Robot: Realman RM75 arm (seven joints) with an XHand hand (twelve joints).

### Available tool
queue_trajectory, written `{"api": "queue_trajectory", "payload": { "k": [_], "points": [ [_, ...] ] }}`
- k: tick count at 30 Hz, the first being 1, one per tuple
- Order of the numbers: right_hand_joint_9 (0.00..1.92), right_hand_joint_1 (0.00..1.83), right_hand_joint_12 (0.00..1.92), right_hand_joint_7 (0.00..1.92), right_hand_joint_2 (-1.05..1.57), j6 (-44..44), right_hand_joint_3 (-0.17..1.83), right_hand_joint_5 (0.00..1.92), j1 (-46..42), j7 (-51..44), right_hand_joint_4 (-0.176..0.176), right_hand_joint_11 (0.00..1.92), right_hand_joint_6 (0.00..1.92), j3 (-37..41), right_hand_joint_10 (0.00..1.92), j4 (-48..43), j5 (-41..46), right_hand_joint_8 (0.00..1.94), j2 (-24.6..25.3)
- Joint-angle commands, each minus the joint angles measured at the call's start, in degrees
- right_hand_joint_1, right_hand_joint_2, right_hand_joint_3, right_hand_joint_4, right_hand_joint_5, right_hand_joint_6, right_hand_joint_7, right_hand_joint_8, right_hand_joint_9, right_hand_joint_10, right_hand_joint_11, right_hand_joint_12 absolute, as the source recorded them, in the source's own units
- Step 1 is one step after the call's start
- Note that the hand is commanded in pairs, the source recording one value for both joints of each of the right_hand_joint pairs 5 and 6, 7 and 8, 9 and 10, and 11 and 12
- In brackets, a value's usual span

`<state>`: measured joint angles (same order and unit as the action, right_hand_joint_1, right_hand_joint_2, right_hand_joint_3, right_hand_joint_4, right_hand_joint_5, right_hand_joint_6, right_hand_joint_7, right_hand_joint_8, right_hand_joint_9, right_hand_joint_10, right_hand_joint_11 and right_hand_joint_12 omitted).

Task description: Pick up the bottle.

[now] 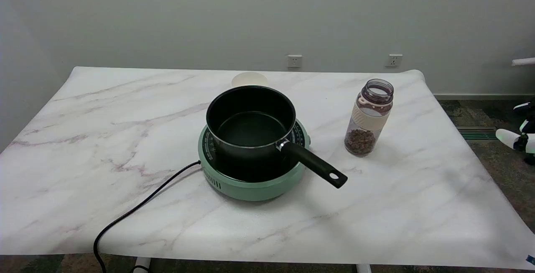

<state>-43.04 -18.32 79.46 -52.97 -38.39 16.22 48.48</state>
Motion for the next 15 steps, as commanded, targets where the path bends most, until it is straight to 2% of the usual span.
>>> {"api": "queue_trajectory", "payload": {
  "k": [1,15],
  "points": [
    [1.25,1.18,1.24,1.26,-0.08,-1.0,1.05,0.81,0.1,-11.4,0.0,1.24,0.81,0.3,1.25,-0.3,0.2,1.26,0.0],
    [1.24,1.21,1.2,1.23,-0.12,-1.4,1.07,0.79,-0.6,-13.3,0.0,1.2,0.79,-0.3,1.24,-2.1,2.8,1.23,1.1]
  ]
}}
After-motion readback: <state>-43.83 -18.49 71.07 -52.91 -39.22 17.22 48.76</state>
